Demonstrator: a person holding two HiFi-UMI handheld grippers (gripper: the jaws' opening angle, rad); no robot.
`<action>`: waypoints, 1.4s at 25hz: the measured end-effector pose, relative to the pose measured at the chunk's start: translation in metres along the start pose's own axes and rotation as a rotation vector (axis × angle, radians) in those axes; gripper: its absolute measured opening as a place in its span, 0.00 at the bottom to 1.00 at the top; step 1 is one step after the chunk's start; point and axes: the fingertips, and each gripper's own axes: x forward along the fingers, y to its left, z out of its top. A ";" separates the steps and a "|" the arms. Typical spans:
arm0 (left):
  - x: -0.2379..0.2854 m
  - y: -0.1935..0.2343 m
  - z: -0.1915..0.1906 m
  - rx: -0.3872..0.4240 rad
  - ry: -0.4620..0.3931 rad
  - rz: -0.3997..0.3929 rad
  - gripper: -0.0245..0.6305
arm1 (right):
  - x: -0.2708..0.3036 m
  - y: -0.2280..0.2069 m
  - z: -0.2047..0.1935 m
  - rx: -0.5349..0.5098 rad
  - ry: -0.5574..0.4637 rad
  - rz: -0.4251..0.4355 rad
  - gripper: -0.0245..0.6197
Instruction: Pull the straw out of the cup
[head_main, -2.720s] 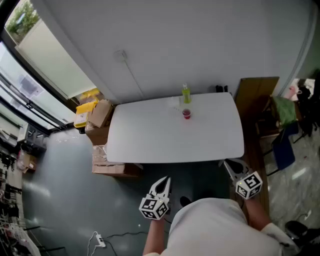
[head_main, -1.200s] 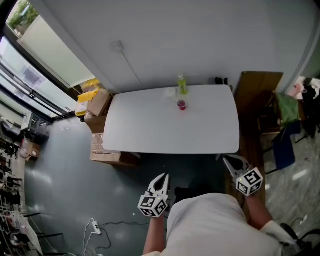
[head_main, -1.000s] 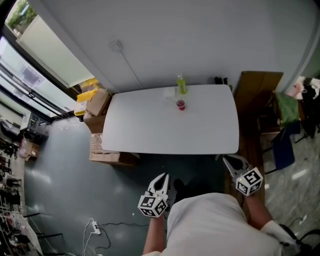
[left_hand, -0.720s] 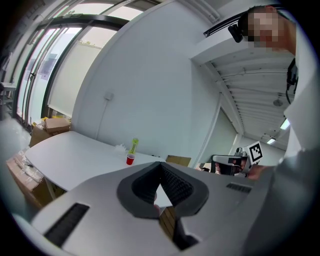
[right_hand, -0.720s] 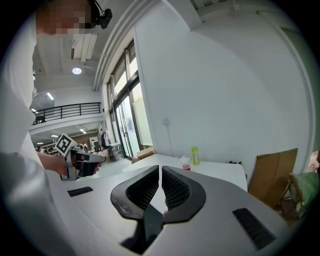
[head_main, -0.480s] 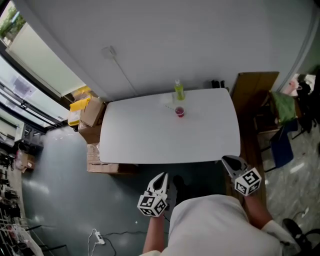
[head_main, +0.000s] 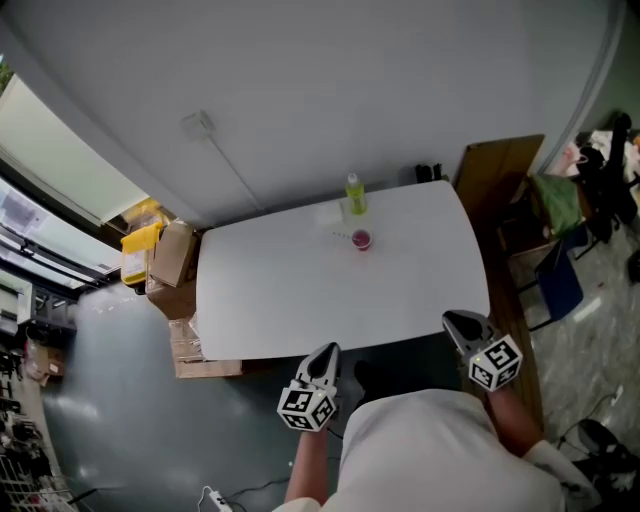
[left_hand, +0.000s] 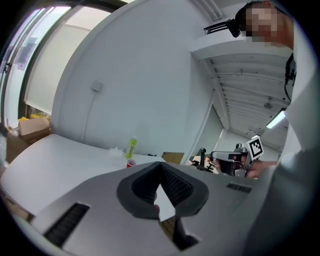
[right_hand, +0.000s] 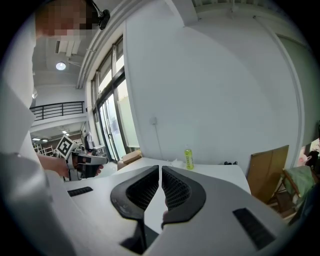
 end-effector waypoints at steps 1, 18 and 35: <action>0.002 0.007 0.002 0.002 0.006 -0.009 0.04 | 0.005 0.002 0.001 0.003 -0.001 -0.009 0.10; 0.042 0.070 0.025 -0.025 0.001 -0.193 0.04 | 0.057 0.016 -0.003 0.049 0.033 -0.144 0.10; 0.153 0.088 0.025 -0.126 0.014 -0.045 0.04 | 0.127 -0.052 -0.004 0.078 0.142 0.010 0.10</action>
